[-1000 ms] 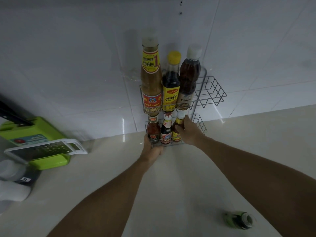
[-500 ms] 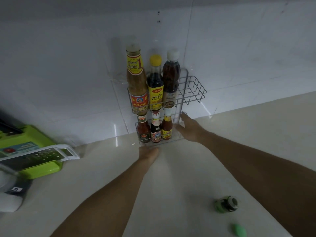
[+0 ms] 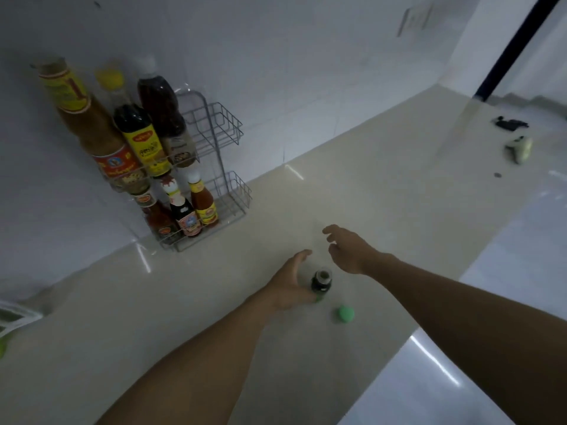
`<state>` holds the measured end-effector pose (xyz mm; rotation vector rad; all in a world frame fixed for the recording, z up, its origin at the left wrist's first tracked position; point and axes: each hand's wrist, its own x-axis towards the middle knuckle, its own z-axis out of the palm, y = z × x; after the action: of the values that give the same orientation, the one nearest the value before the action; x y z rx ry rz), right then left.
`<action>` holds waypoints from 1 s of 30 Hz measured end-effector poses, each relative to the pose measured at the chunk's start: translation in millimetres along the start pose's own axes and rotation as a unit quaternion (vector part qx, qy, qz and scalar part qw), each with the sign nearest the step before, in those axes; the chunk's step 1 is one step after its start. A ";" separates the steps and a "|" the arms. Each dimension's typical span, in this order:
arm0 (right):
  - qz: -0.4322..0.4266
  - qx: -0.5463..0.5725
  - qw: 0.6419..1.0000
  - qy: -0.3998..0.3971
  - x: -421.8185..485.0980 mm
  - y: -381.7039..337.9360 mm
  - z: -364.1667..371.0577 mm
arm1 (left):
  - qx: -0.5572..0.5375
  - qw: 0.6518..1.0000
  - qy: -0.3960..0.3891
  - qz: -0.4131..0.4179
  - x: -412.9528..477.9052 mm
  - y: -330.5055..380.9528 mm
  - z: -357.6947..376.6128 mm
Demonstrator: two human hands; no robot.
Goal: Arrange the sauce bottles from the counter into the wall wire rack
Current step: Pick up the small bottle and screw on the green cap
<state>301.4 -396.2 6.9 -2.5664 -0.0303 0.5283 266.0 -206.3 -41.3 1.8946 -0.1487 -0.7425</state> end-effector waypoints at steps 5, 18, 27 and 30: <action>0.068 0.005 0.997 -0.036 -42.8 48.1 38.1 | 0.034 0.999 0.002 0.023 7.5 -8.3 42.3; 0.033 0.006 0.999 -0.043 -54.6 37.9 41.8 | 0.027 0.977 0.213 0.018 -14.2 1.4 50.0; -0.129 0.172 0.976 -0.021 -28.9 -67.4 -64.0 | 0.079 0.896 0.436 0.006 -39.0 45.9 17.1; -0.161 0.139 0.977 -0.028 -26.0 -89.2 -83.9 | 0.079 0.887 0.455 0.019 -46.1 53.8 7.2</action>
<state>315.9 -362.5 126.6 -2.2145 -0.3602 0.4453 237.3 -216.5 23.1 2.1979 0.3562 0.2491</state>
